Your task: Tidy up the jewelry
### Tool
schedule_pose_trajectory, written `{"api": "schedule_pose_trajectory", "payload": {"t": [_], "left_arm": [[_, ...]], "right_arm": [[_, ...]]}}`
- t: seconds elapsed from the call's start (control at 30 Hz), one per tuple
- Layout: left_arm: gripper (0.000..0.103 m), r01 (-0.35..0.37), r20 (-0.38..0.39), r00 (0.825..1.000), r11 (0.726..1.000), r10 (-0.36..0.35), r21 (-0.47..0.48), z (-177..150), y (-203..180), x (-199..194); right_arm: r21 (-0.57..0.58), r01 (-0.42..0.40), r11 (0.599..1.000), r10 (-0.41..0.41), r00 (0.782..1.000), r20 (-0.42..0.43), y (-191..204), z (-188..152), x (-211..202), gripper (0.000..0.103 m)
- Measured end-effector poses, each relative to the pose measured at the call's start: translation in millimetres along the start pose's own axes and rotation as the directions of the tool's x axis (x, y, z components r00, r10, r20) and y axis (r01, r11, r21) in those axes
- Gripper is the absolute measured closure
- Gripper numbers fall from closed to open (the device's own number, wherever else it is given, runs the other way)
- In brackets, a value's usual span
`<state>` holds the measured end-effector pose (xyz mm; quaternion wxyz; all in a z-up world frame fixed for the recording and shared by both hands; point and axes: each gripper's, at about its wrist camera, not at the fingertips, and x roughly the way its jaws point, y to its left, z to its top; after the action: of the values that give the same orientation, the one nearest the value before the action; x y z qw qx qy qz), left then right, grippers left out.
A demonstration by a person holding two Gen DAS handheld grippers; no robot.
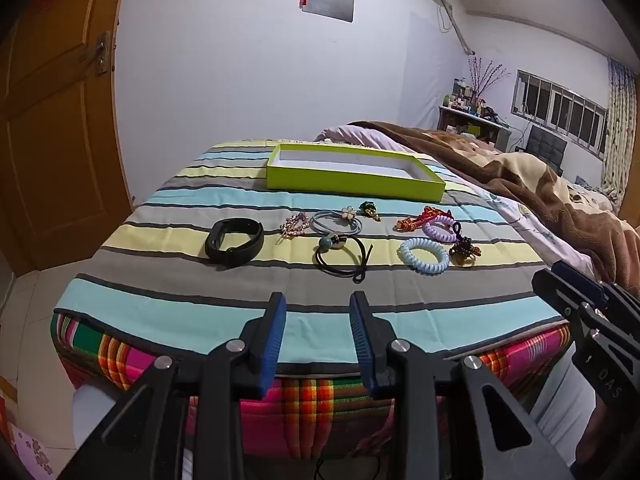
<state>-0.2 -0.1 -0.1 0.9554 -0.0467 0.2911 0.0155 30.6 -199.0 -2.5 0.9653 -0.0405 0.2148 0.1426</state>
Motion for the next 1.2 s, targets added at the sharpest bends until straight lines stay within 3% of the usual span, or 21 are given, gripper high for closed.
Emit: {"api": "schedule_pose_trajectory", "payload": {"t": [1.2], "left_arm": [[0.069, -0.011, -0.01, 1.0, 0.999, 0.011, -0.034, -3, 13, 1]], "right_arm": [[0.026, 0.008, 1.0, -0.008, 1.0, 0.006, -3, 2, -2, 0.069]]}}
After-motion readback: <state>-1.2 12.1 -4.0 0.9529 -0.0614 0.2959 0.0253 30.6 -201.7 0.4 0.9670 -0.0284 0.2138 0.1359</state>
